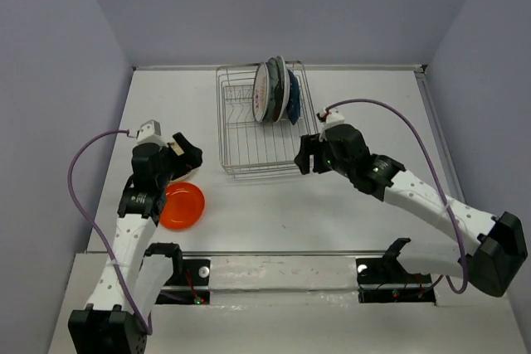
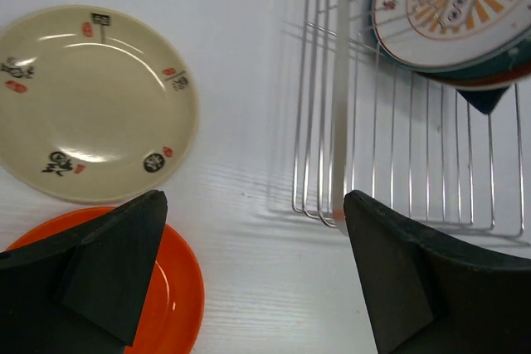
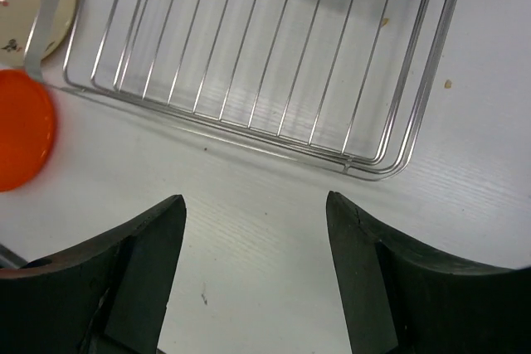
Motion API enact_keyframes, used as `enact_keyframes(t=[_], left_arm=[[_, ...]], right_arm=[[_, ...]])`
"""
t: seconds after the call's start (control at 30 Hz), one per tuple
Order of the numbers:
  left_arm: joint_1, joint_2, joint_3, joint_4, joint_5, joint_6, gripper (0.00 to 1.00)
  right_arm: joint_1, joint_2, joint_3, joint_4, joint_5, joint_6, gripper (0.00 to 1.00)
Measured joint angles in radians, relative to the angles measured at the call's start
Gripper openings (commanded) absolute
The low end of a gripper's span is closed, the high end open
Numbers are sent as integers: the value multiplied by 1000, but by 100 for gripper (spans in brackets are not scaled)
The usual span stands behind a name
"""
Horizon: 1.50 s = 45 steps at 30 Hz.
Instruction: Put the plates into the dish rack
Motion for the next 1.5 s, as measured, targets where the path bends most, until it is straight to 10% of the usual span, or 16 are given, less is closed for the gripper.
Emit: enact_keyframes(t=[0.33, 0.67, 1.3, 1.5], left_arm=[[285, 80, -56, 96, -31, -128, 92], [311, 287, -151, 242, -113, -264, 73], [427, 518, -185, 461, -194, -346, 67], [429, 632, -170, 615, -102, -351, 45]], right_arm=[[0, -283, -245, 144, -211, 78, 70], [0, -464, -360, 226, -266, 145, 69], [0, -430, -389, 288, -343, 153, 68], [0, -433, -397, 293, -344, 159, 68]])
